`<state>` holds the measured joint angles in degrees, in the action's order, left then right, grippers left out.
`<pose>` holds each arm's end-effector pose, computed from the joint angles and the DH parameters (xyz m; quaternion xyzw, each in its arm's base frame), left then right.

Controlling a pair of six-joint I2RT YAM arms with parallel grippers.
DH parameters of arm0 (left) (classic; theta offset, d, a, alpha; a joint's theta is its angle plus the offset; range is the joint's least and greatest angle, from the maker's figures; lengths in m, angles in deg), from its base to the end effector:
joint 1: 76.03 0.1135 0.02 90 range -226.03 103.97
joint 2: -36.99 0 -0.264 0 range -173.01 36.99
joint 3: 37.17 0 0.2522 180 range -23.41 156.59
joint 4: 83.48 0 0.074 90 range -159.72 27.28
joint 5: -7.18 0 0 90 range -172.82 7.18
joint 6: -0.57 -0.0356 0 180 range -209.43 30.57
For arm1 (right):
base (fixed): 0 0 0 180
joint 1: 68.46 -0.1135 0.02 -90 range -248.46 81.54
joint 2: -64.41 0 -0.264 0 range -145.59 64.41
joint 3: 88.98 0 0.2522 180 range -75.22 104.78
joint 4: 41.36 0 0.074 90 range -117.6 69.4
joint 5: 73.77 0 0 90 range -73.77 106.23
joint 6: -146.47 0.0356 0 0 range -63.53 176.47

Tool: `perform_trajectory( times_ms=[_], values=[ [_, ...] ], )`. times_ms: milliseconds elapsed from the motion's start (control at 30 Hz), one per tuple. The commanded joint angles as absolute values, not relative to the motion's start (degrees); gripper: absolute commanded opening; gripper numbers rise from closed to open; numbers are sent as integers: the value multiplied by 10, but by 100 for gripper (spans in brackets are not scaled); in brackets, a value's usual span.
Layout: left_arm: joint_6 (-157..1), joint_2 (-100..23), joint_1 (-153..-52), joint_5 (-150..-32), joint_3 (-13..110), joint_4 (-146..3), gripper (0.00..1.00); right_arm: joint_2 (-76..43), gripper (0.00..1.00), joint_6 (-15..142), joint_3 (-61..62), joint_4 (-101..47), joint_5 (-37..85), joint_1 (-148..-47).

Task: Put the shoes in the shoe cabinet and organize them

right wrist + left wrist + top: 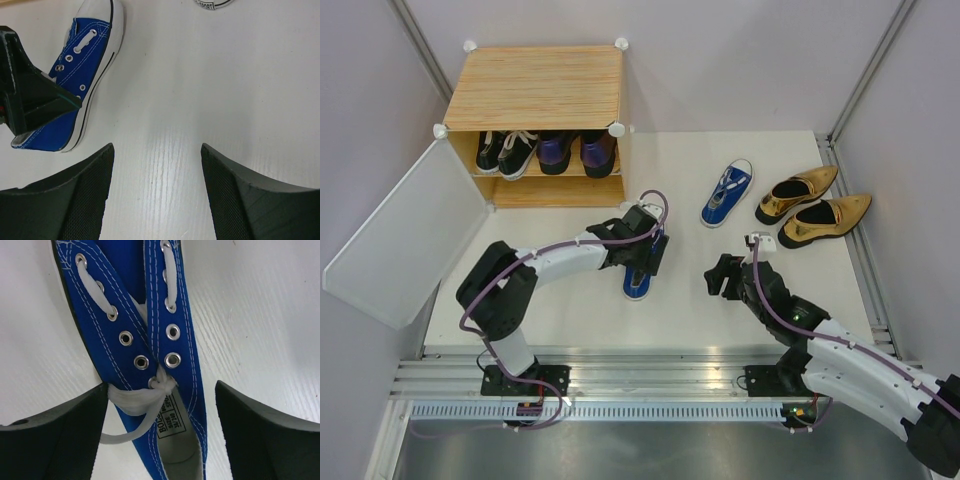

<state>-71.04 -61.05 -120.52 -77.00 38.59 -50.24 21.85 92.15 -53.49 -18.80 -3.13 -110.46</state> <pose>0.2538 -0.2443 0.1891 0.2007 0.9326 -0.1130 0.2778 0.1337 0.1045 0.2078 0.0374 0.8555 0.1976 0.4772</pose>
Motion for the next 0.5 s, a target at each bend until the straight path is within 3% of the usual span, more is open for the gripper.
perform_trajectory(
  times_ms=[0,67,200,333,400,467],
  values=[
    [-717,-622,-1208,-756,417,-543,82,232,74,919,-542,-187,-36,-1102],
    [-724,-621,-1208,-751,416,-543,71,235,74,920,-547,-187,-38,-1102],
    [-734,-636,-1209,-749,413,-543,36,238,75,920,-547,-186,-42,-1101],
    [-732,-650,-1209,-751,397,-543,17,238,75,922,-547,-185,-41,-1101],
    [-730,-650,-1209,-746,392,-543,2,239,74,922,-547,-185,-43,-1101],
    [-734,-646,-1209,-736,384,-543,2,240,74,922,-547,-183,-42,-1101]
  ],
)
